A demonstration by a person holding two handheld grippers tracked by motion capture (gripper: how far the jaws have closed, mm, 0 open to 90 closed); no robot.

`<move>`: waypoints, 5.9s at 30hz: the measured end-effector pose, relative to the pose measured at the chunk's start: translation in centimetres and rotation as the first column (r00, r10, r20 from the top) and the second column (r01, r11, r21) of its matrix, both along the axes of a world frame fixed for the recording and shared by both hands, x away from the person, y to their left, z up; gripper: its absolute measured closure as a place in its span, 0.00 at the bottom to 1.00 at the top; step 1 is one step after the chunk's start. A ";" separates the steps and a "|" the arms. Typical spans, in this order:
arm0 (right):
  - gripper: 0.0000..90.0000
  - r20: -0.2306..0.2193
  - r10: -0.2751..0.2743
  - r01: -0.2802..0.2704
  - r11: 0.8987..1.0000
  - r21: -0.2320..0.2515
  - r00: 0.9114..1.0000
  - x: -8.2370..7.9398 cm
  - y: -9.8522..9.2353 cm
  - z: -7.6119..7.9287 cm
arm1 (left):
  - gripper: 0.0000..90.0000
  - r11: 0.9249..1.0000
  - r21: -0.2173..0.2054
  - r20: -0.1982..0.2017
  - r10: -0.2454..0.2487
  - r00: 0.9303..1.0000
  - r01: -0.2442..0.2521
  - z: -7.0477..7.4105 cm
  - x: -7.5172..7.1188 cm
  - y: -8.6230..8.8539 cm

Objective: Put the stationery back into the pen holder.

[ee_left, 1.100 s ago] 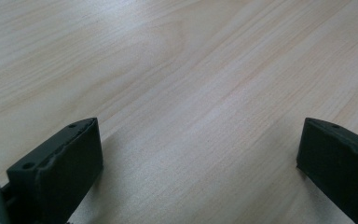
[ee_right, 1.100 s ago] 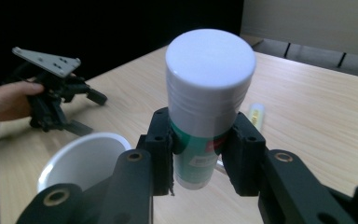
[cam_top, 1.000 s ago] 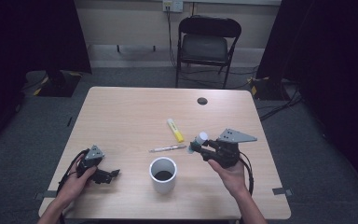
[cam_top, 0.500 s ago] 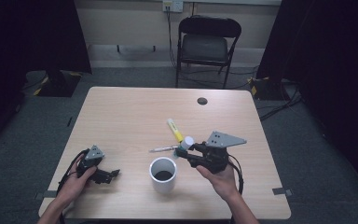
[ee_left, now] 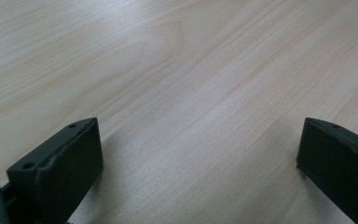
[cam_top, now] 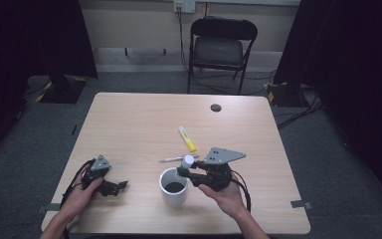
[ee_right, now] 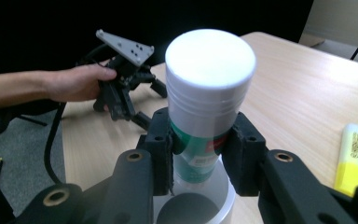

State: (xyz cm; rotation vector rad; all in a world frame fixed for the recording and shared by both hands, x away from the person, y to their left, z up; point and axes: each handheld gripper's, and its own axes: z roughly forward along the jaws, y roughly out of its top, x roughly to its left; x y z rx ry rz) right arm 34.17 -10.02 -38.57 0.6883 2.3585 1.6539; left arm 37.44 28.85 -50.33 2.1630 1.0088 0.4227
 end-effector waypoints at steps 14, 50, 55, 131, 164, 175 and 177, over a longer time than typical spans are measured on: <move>0.73 -0.045 -0.007 0.005 0.999 -0.050 0.999 0.5 0.1 -2.0 | 0.00 1.000 0.001 0.000 0.000 1.000 0.000 0.0 0.0 0.0; 0.73 -0.048 -0.024 0.021 0.998 -0.055 0.999 1.2 0.0 -2.6 | 0.00 1.000 0.000 0.001 0.000 1.000 0.000 0.0 0.0 0.0; 0.73 -0.040 -0.034 0.032 0.998 -0.049 0.999 1.3 -0.5 -2.3 | 0.00 1.000 0.000 0.000 0.000 1.000 0.000 0.0 0.0 0.0; 0.60 -0.135 -0.336 0.287 0.912 -0.292 0.932 15.3 1.0 -10.1 | 0.00 1.000 0.000 -0.002 -0.005 1.000 0.005 0.0 0.0 0.0; 0.74 -0.084 -0.437 0.388 0.860 -0.331 0.896 15.6 -0.7 -11.1 | 0.00 1.000 0.000 -0.002 -0.005 1.000 0.005 0.0 0.0 0.0; 0.74 -0.083 -0.441 0.392 0.857 -0.336 0.894 15.0 -1.6 -11.1 | 0.00 1.000 0.000 -0.002 -0.005 1.000 0.005 0.0 0.0 0.0; 0.74 -0.082 -0.442 0.392 0.856 -0.337 0.894 15.0 -1.7 -11.0 | 0.00 1.000 0.001 -0.002 -0.005 1.000 0.005 0.0 0.0 0.0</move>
